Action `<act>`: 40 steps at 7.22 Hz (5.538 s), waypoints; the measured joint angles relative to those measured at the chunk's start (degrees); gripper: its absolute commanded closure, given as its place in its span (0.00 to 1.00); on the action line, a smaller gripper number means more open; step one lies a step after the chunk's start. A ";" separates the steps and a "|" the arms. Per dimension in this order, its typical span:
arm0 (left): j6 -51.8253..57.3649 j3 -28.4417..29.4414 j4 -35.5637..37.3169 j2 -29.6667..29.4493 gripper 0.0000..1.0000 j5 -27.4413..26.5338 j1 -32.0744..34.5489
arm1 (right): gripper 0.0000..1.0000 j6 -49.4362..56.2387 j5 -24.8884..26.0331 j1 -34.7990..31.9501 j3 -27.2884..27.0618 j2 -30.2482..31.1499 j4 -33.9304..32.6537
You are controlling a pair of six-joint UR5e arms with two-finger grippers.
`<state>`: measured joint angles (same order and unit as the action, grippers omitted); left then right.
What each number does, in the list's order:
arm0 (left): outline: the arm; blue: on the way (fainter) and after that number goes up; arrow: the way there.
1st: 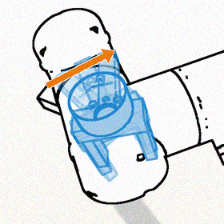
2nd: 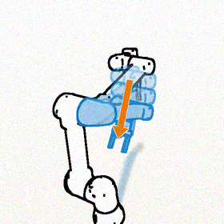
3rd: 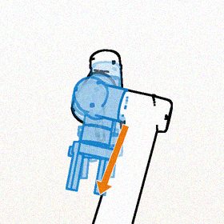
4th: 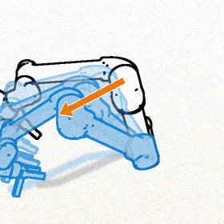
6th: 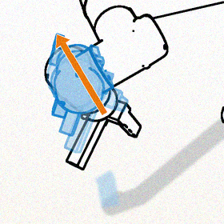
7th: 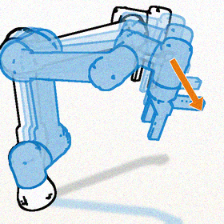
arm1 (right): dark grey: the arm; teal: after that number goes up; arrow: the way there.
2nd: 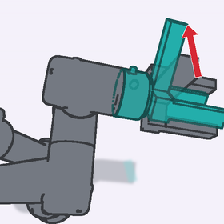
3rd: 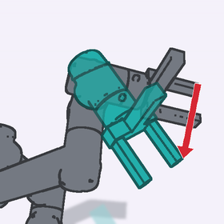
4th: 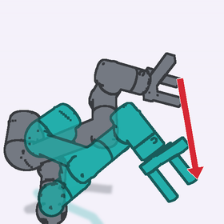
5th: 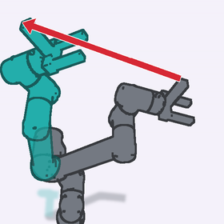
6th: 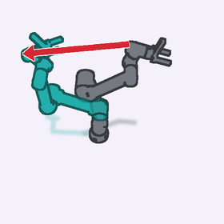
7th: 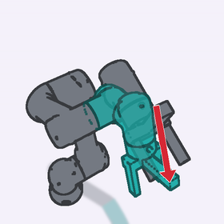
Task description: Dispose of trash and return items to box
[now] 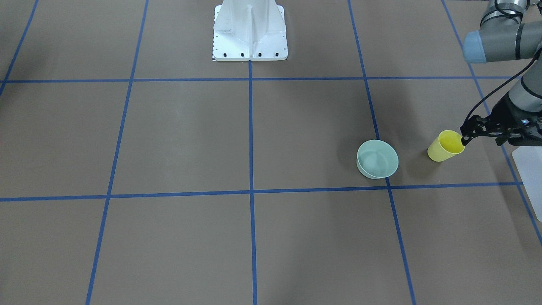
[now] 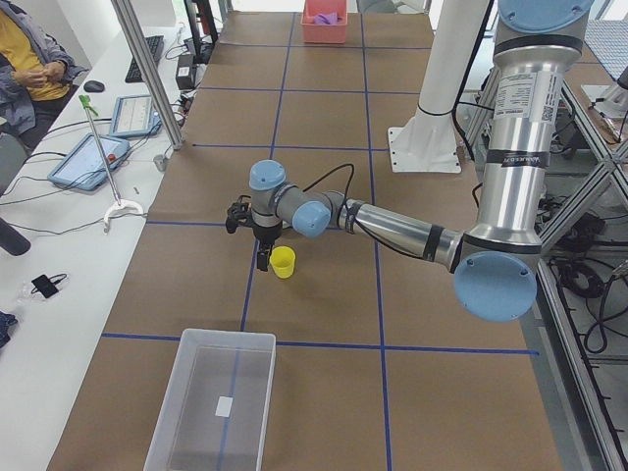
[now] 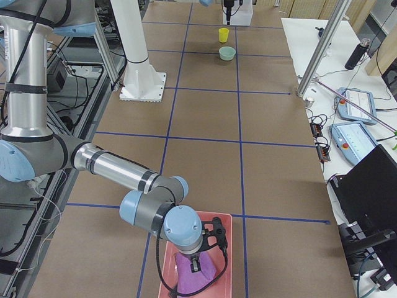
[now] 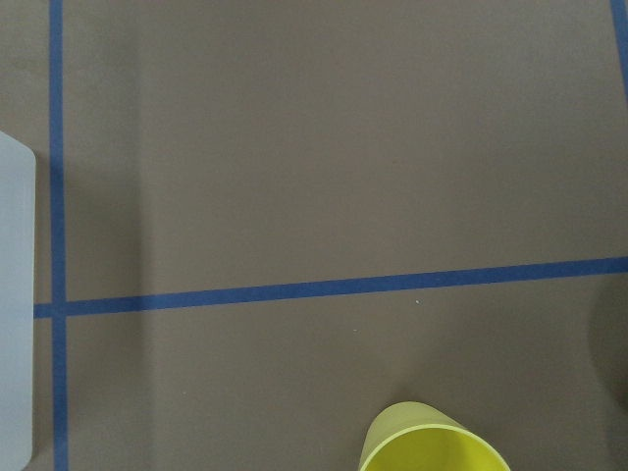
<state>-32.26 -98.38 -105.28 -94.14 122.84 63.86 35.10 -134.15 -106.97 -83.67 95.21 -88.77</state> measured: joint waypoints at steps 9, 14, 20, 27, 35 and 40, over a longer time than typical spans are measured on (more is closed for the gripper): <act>-3.95 4.73 -3.60 0.53 1.00 1.52 -4.24 | 0.00 -23.48 -4.64 15.48 -9.28 -4.05 0.12; 12.77 7.59 4.39 -2.41 1.00 17.77 12.90 | 0.00 -33.65 -5.41 22.04 -10.31 -8.99 0.53; 45.71 46.39 4.23 -16.56 1.00 8.53 36.83 | 0.00 -40.61 -4.99 25.83 -9.31 -8.65 6.48; 33.10 59.89 -11.68 -15.20 1.00 7.10 34.27 | 0.00 -41.14 -5.09 26.06 -8.61 -8.46 6.56; 29.64 40.99 1.62 -15.95 0.32 6.17 30.92 | 0.00 -42.75 -5.40 26.40 -7.83 -8.38 8.37; -4.28 5.45 13.24 -12.17 0.28 10.29 12.82 | 0.00 -50.22 -4.88 29.48 -8.35 -8.29 13.80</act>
<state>-36.54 -92.94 -92.04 -106.31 133.13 76.68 -15.12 -139.03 -77.49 -92.02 86.93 -74.97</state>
